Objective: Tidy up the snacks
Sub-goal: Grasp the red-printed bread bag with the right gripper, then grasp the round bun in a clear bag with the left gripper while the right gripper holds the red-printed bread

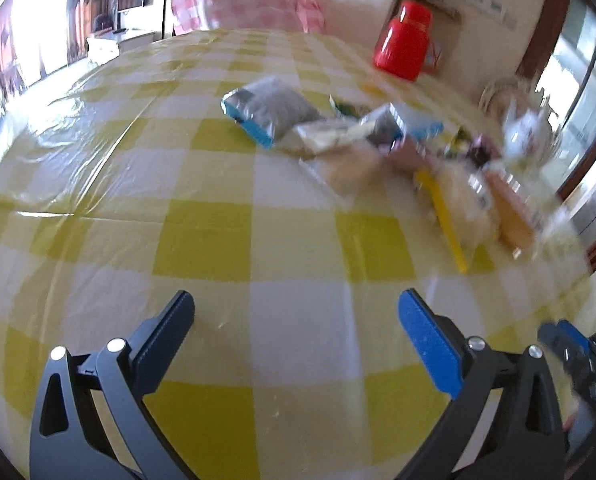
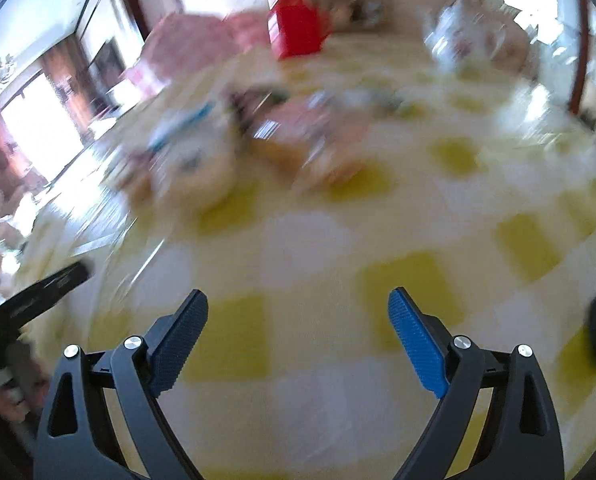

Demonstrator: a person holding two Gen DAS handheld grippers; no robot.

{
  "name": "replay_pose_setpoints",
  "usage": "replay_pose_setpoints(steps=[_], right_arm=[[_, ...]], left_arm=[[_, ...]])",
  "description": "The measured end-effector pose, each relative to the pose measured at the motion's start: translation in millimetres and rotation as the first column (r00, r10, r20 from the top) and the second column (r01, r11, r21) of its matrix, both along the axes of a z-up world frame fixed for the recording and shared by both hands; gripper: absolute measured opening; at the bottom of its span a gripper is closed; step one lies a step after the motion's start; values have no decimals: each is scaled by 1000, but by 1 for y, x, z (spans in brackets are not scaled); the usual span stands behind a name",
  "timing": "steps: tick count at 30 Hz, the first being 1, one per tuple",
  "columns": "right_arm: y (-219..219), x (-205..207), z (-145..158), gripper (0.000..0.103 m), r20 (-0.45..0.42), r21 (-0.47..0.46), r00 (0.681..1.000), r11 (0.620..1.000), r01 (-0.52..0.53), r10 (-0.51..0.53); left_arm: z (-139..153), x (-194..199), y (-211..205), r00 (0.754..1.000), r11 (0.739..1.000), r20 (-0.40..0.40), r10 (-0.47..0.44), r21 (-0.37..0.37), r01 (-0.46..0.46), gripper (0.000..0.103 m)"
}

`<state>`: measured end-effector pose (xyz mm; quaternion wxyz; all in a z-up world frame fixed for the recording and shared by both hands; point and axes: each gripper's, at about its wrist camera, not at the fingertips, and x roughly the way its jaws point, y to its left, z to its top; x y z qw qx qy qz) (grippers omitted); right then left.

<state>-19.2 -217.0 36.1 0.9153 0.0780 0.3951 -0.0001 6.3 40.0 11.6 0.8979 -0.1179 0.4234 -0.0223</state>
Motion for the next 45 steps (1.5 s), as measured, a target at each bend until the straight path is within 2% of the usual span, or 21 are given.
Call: replay_pose_setpoints(steps=[2,6,11,15,18,20,22,23,29,35,36,39,42,43,44,45], right_arm=[[-6,19,7,89,24,7,999,1000,-21,21],[-9,69,12,89,41,-110,997,992,-55,60],[3,126,1,89,-46,-232,990,963,-141,134],[10,146,-15,88,-107,-228,979,955,-191,171],[13,140,-21,78,-112,-207,975,955,-211,191],[14,126,-19,56,-90,-202,975,955,-218,204],[10,110,-14,50,-80,-172,980,966,-195,184],[7,99,-10,43,-69,-159,983,971,-180,171],[-11,36,-11,42,-36,-109,995,989,-97,93],[-32,6,-11,42,8,-57,1000,998,-2,2],[-33,4,-11,42,13,-48,1000,999,4,-4],[-38,5,-11,42,15,-33,1000,999,27,-26],[-41,6,-12,42,13,-13,999,999,31,-31],[-41,5,-13,42,13,-13,999,999,31,-31],[-41,5,-12,42,12,-13,999,999,30,-30],[-41,5,-12,42,11,-13,1000,999,29,-29]], left_arm=[[5,-3,-1,999,1000,41,0,-13,1,102],[14,-10,-13,994,999,107,-28,37,24,102],[17,-11,-14,993,999,116,-33,28,30,102],[19,-14,-16,988,999,146,-49,22,46,102],[23,-19,-24,979,996,179,-92,25,89,102],[24,-20,-33,972,990,191,-140,18,139,102],[24,-18,-41,967,985,187,-172,16,172,102],[25,-17,-44,966,983,187,-181,12,182,102],[25,14,-81,969,976,117,-217,-5,219,102],[25,53,-143,969,970,102,-225,112,214,102],[24,59,-155,970,966,101,-221,158,203,102],[22,70,-186,963,935,117,-243,293,200,102],[11,88,-210,960,873,83,-266,442,204,102],[5,93,-213,962,854,60,-267,476,208,102],[2,95,-213,961,847,50,-271,488,213,102],[1,96,-209,959,851,46,-278,475,224,100]])
